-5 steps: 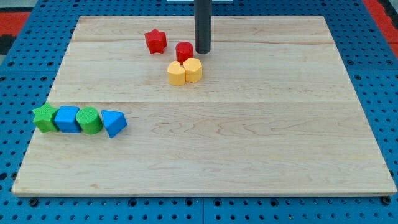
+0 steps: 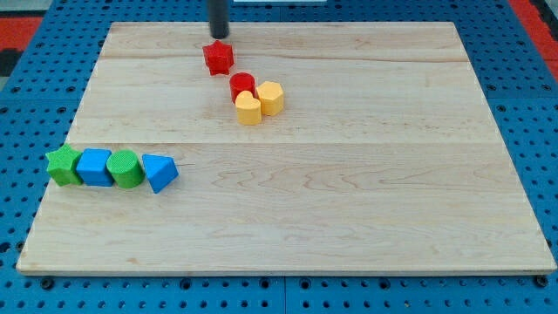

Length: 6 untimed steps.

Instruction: Move the red star to the left of the red circle

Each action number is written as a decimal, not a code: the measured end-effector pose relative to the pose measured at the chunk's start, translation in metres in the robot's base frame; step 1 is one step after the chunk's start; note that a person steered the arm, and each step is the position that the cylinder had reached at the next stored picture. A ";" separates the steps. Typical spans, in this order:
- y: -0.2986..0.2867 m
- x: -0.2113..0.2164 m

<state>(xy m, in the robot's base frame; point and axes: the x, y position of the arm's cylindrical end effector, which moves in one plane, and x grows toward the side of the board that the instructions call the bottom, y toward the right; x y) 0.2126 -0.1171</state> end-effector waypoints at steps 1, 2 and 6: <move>-0.016 0.053; -0.001 0.033; 0.000 0.085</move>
